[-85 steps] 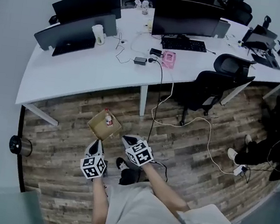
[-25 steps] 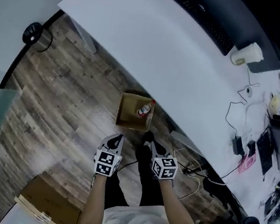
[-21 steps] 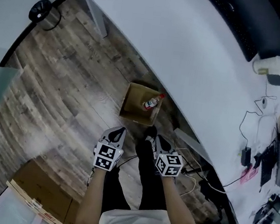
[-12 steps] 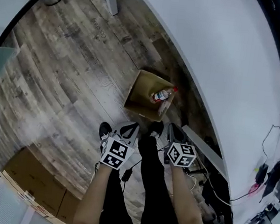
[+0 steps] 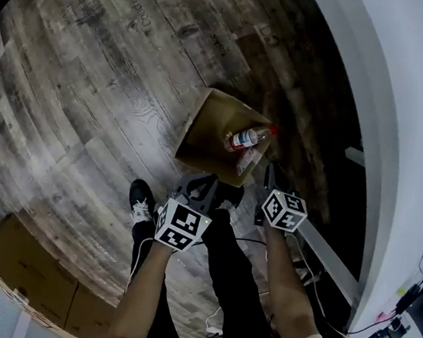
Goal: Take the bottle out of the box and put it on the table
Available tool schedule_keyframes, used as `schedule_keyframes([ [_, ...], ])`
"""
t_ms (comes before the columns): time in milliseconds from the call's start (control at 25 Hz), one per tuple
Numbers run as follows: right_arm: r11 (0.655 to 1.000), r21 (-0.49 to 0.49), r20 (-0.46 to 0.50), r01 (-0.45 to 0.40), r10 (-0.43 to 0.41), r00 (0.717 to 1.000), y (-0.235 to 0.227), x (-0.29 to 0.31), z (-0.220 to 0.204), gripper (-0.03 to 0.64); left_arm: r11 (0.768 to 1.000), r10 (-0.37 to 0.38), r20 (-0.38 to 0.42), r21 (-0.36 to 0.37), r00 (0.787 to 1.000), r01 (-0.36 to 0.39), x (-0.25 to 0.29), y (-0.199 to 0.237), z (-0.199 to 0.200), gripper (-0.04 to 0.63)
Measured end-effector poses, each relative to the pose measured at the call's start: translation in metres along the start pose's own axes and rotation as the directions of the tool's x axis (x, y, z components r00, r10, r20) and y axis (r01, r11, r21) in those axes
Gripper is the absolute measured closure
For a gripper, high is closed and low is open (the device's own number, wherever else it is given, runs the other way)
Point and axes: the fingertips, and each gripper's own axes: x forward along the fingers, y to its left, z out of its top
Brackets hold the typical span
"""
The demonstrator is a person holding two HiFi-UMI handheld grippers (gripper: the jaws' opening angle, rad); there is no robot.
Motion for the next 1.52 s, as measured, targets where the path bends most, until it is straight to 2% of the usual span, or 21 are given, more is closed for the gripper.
schedule_keyframes([
  [160,0.995,-0.098,-0.033,0.016,-0.019,0.999,-0.033,0.046,-0.012,0.577,1.000,0.002,0.017,-0.008,1.000,-0.002,0.033,0.008,-0.012,0.580],
  [320,0.997,-0.064,-0.029,0.053,-0.055,0.998,-0.072,0.093,-0.016,0.567,1.000,-0.001,0.026,0.005,1.000,0.001,0.063,0.018,-0.023,0.580],
  [400,0.997,-0.046,-0.035,0.058,-0.060,0.998,-0.082,0.112,-0.014,0.499,1.000,0.005,0.038,-0.011,0.999,-0.004,0.076,0.027,-0.026,0.580],
  [480,0.997,-0.044,-0.043,0.062,-0.064,0.997,-0.085,0.128,-0.013,0.473,1.000,0.011,0.050,-0.029,0.999,-0.010,0.083,0.034,-0.028,0.580],
  [560,0.994,-0.079,-0.058,0.074,-0.079,0.995,-0.083,0.144,-0.015,0.414,0.999,0.013,0.059,-0.034,0.998,-0.011,0.088,0.038,-0.030,0.580],
  [680,0.984,-0.101,-0.088,0.145,-0.154,0.984,-0.089,0.162,-0.021,0.387,0.999,0.015,0.065,-0.033,0.998,-0.013,0.097,0.042,-0.034,0.580],
  [800,0.979,-0.045,-0.075,0.200,-0.203,0.976,-0.095,0.173,-0.025,0.364,0.999,0.020,0.070,-0.049,0.997,-0.017,0.102,0.046,-0.039,0.580],
  [960,0.972,0.037,-0.074,0.231,-0.228,0.971,-0.100,0.182,-0.028,0.370,1.000,0.012,0.064,-0.029,0.998,-0.010,0.102,0.042,-0.045,0.580],
  [1080,0.954,0.064,-0.087,0.291,-0.286,0.954,-0.104,0.176,-0.027,0.414,0.999,0.021,0.067,-0.037,0.998,-0.019,0.101,0.043,-0.047,0.580],
  [1160,0.955,0.040,-0.069,0.293,-0.289,0.955,-0.097,0.171,-0.023,0.423,0.999,0.024,0.068,-0.046,0.997,-0.021,0.098,0.042,-0.048,0.580],
  [1400,0.969,-0.099,0.010,0.227,-0.228,0.974,-0.051,0.143,-0.024,0.425,0.999,0.007,0.075,-0.037,0.997,-0.004,0.084,0.030,-0.047,0.580],
  [1520,0.975,-0.130,0.036,0.182,-0.179,0.983,-0.027,0.126,-0.033,0.425,0.999,0.000,0.078,-0.036,0.997,0.003,0.072,0.027,-0.049,0.580],
])
